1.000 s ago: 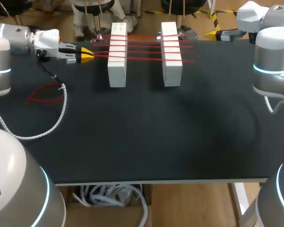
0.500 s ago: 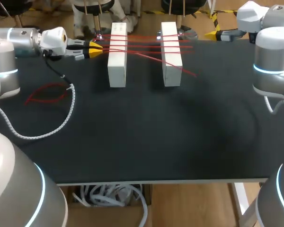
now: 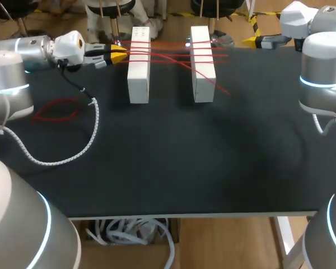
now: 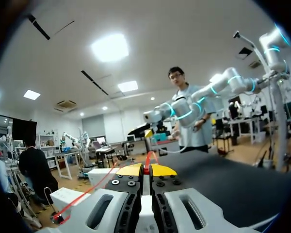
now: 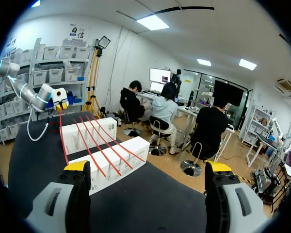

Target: Grab the tape and strap the tape.

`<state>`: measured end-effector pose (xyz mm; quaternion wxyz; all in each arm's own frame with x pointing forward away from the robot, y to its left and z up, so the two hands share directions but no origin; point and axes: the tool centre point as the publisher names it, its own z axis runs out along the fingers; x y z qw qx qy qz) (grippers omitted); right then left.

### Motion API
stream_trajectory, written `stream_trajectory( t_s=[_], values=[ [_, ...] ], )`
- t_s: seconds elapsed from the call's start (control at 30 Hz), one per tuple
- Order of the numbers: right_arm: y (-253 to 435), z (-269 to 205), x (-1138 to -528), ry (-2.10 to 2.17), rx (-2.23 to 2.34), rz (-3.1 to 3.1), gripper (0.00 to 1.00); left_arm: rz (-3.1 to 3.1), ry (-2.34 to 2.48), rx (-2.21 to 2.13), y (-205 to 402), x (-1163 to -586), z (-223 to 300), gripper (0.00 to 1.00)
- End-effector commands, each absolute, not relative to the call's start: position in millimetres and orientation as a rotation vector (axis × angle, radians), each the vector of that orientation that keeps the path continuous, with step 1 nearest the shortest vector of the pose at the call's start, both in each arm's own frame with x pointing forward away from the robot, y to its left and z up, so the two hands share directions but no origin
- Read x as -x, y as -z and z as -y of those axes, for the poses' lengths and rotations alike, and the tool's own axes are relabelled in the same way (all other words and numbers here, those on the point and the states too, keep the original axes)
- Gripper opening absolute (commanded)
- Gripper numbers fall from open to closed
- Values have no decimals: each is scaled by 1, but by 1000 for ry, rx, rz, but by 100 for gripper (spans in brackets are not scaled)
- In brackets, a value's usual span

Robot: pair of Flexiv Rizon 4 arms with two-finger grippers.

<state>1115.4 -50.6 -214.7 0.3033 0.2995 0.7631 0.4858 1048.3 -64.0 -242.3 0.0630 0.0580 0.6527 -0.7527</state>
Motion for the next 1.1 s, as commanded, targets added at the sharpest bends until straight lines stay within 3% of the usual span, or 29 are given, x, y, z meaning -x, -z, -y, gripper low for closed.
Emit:
stream_trajectory(
  t_s=[0.03, 0.77, 1.1],
  values=[
    [215, 51, -1115, -1290, -793, -2020, 100, -2108, 2263, -164, 234, -1047, 67, 0],
    [215, 51, -1115, -1290, -793, -2020, 100, -2108, 2263, -164, 234, -1047, 67, 0],
    [215, 51, -1115, -1290, -793, -2020, 100, -1698, 2479, -196, 215, -1046, 71, 0]
  ],
)
